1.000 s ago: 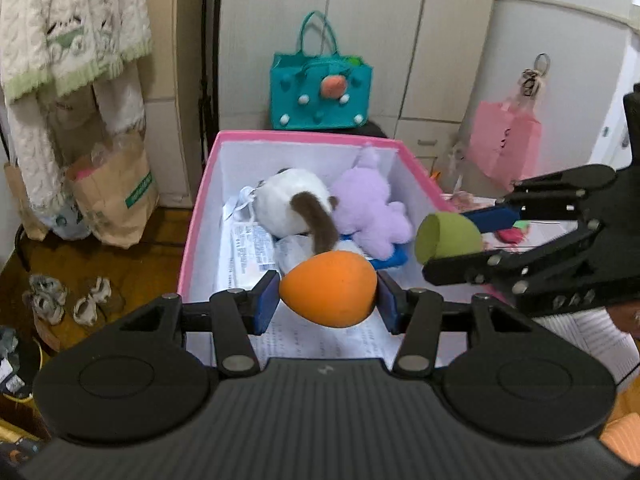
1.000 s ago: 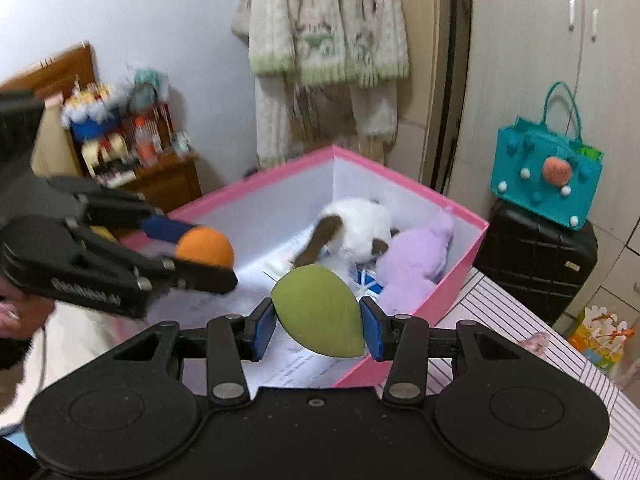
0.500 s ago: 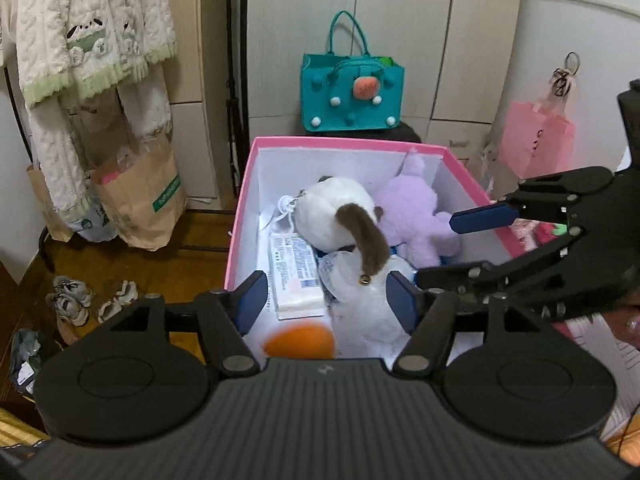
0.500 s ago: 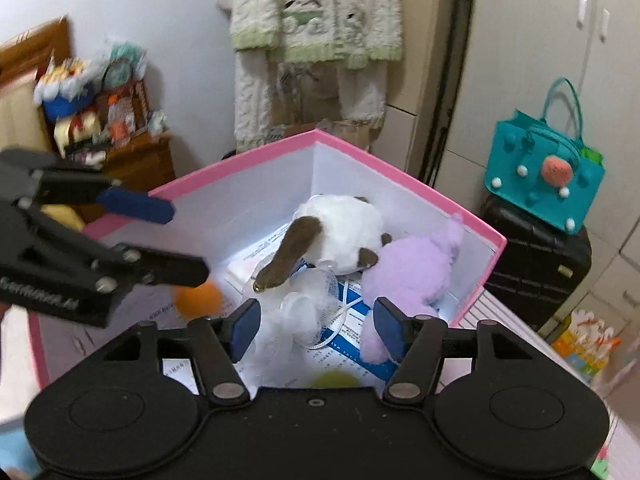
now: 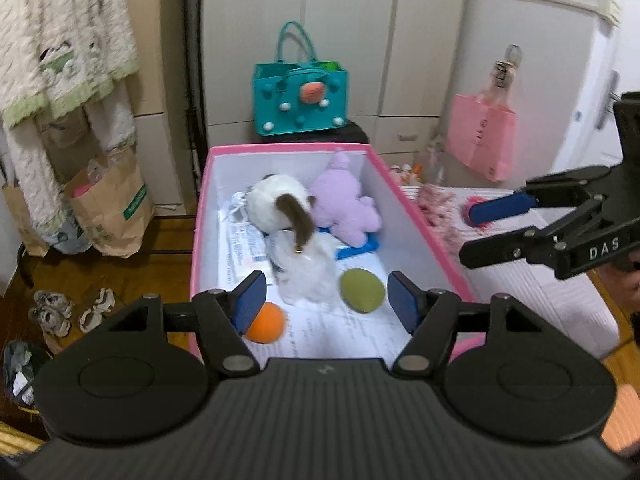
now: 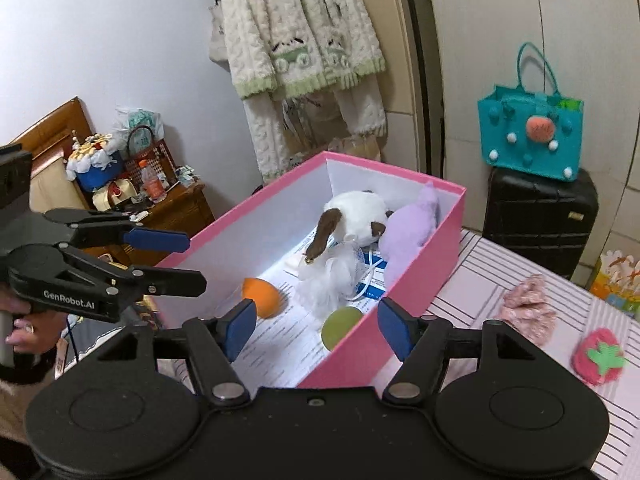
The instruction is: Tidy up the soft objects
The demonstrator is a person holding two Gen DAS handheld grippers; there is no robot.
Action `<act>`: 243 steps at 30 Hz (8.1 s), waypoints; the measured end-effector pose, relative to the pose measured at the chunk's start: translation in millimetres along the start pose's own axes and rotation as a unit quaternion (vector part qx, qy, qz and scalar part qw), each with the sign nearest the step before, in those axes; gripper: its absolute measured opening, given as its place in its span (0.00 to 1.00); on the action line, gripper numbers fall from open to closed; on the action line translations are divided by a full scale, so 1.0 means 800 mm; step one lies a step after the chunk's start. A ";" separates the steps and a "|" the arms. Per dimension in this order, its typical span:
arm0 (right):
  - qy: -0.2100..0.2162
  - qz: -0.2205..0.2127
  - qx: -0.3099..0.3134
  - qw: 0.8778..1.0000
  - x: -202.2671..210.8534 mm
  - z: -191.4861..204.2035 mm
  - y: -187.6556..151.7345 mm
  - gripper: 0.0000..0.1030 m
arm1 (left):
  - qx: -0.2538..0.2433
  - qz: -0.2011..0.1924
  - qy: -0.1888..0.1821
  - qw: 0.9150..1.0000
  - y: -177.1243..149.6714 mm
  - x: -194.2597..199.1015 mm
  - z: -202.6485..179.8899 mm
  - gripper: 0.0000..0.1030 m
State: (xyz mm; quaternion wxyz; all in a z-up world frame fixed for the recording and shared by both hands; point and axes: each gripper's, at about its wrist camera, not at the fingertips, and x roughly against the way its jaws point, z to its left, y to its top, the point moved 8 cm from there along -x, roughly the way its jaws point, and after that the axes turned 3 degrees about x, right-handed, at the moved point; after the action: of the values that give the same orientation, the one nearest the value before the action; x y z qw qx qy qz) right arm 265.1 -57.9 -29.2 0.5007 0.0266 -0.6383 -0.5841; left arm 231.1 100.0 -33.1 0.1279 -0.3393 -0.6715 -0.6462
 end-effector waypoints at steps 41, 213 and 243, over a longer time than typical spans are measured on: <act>-0.045 -0.014 -0.034 0.998 0.163 -0.079 -0.171 0.76 | -0.096 0.113 -0.133 0.980 -0.052 -0.013 -0.228 0.66; -0.059 0.003 0.068 0.996 -0.094 0.003 0.018 0.40 | 0.145 0.024 -0.007 0.989 -0.006 -0.086 0.031 0.20; -0.118 -0.022 -0.045 0.992 0.032 -0.056 -0.034 0.80 | 0.072 -0.048 0.017 0.996 -0.007 0.003 -0.044 0.65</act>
State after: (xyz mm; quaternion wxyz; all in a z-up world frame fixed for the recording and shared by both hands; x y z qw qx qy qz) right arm 267.1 -114.6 -43.1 0.4099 -0.0508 -0.6651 -0.6221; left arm 216.5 67.5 -31.6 0.1324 -0.2855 -0.7294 -0.6074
